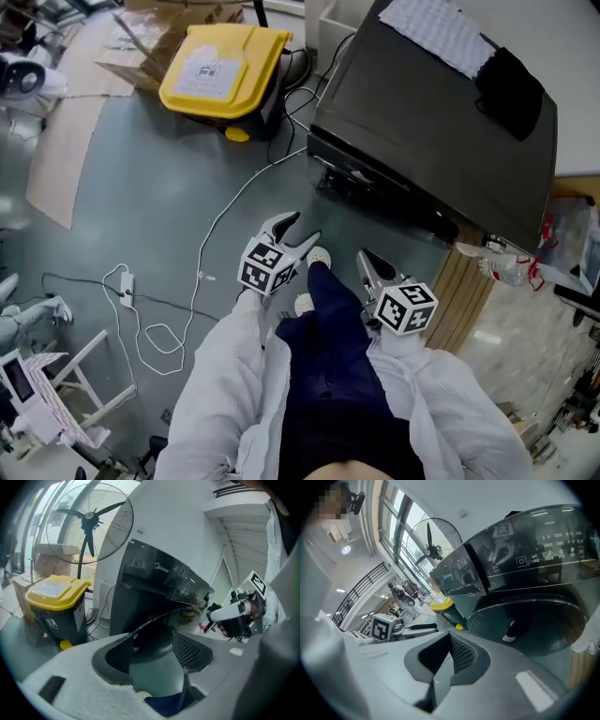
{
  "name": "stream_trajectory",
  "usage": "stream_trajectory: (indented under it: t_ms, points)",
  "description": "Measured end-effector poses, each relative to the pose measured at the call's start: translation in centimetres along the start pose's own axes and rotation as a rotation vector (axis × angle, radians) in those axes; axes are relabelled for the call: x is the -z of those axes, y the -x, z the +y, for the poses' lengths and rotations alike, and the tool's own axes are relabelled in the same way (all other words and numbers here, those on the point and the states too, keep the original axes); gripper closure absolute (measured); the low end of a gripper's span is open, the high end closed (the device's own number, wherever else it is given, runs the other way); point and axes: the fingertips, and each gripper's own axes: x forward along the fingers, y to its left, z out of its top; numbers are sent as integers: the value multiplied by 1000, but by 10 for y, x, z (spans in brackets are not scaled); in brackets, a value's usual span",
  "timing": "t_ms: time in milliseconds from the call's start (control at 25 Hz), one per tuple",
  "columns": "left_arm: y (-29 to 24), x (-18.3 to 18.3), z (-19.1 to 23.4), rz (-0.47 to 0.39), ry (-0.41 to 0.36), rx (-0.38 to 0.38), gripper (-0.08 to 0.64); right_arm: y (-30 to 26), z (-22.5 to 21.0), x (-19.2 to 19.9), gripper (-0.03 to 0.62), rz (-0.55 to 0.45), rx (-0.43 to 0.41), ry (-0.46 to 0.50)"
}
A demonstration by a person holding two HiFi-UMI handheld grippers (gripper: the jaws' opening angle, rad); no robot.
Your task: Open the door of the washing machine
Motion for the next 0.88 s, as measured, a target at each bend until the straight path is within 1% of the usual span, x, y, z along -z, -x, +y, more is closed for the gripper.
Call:
stream_trajectory:
  t_ms: [320, 440, 640, 880]
  points:
    - [-79, 8, 36, 136, -126, 54, 322, -36, -35, -11, 584, 1, 36, -61]
    - [-103, 12, 47, 186, -189, 67, 333, -46, -42, -10, 584, 17, 40, -65]
    - [-131, 16, 53, 244, -285, 97, 341, -52, -52, -4, 584, 45, 55, -68]
    - [-150, 24, 47, 317, -393, 152, 342, -56, -60, -2, 584, 56, 73, -78]
